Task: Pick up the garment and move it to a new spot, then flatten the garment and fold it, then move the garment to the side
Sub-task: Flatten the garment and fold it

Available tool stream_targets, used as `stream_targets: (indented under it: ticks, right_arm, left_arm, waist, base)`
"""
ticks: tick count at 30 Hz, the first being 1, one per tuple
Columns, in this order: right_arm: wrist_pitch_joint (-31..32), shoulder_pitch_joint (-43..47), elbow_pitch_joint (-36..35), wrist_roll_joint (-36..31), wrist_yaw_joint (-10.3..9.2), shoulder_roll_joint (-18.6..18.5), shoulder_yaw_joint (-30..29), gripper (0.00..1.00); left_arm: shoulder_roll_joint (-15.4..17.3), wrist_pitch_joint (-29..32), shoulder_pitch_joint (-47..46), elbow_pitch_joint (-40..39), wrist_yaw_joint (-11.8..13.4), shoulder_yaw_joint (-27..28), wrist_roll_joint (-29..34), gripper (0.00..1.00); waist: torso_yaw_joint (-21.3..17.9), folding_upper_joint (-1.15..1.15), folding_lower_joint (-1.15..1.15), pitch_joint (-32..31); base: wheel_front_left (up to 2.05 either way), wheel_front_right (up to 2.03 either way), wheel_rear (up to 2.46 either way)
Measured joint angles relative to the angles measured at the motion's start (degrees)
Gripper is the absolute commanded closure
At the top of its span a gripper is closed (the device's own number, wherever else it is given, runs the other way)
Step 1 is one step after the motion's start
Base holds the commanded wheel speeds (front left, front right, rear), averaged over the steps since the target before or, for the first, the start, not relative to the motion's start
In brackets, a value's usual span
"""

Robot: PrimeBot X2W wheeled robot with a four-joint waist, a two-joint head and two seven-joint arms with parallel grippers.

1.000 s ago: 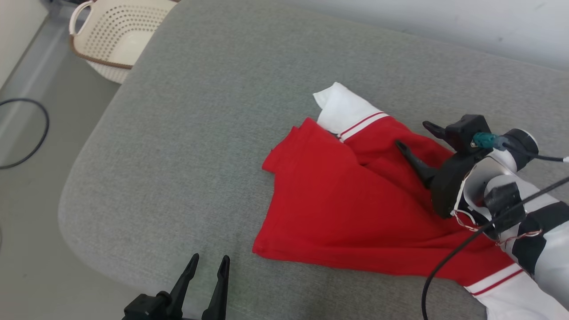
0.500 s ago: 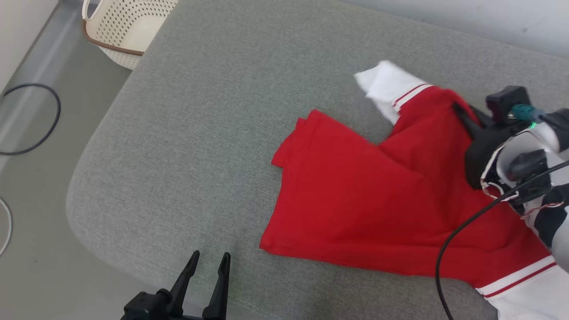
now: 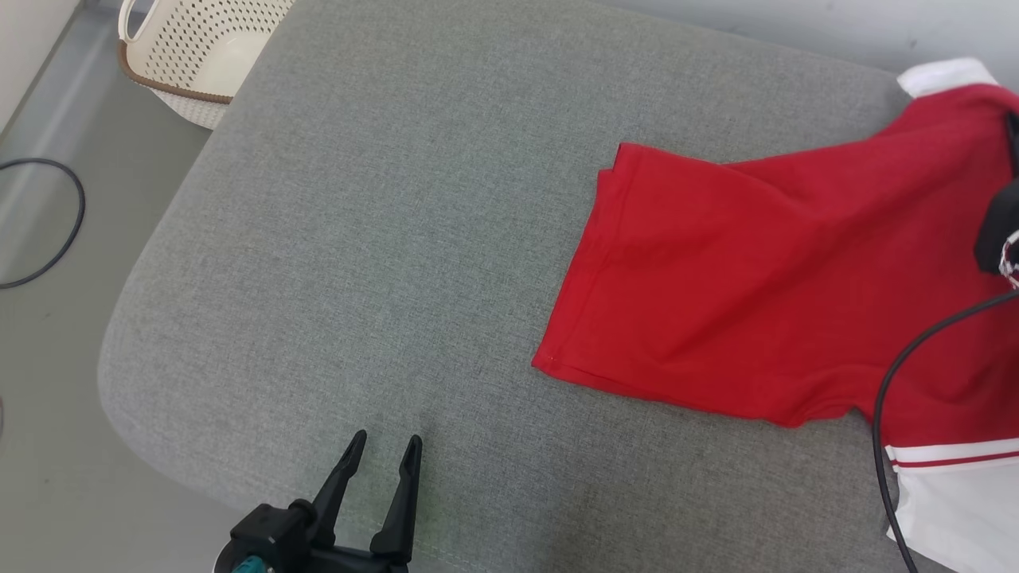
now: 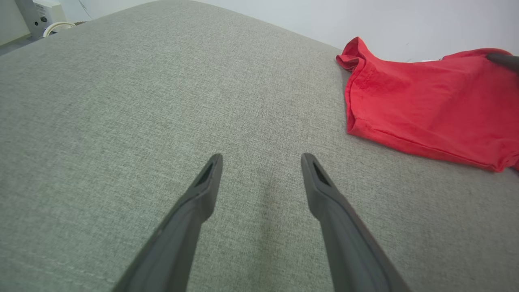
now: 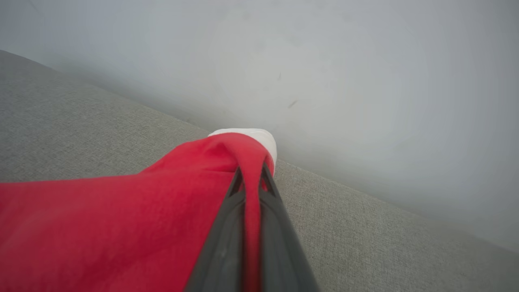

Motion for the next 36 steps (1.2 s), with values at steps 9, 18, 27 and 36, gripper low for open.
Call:
stream_targets:
  ticks: [9,18,27,36]
  right_arm:
    - [-0.03,5.59,-6.54,-4.47,0.01,0.75,-11.49,0.0]
    - [-0.15,24.3,-23.96,-15.4,0.0,6.31,-30.02,0.0]
    - [-0.16,41.68,-36.13,-21.76,0.0,12.05,-43.34,0.0]
    - [-0.15,56.09,-40.56,-23.95,0.0,15.77,-49.32,0.0]
  left_arm:
    - [0.01,0.0,0.64,0.83,-0.42,1.21,0.97,0.0]
    - [0.01,0.0,3.52,1.77,-1.43,4.13,2.59,0.0]
    - [0.0,0.0,4.98,2.0,-2.05,5.53,3.22,0.0]
    - [-0.03,0.0,4.94,1.97,-2.48,4.45,3.37,0.0]
  waist:
    - [-1.6,-0.01,-0.02,-2.19]
    - [-6.26,-0.01,-0.02,-6.6]
    - [-12.44,-0.01,-0.02,-10.14]
    - [-18.92,-0.01,-0.02,-11.75]
  base:
    - [0.0,0.0,0.0]
    - [0.0,0.0,0.0]
    - [0.0,0.0,0.0]
    - [0.0,0.0,0.0]
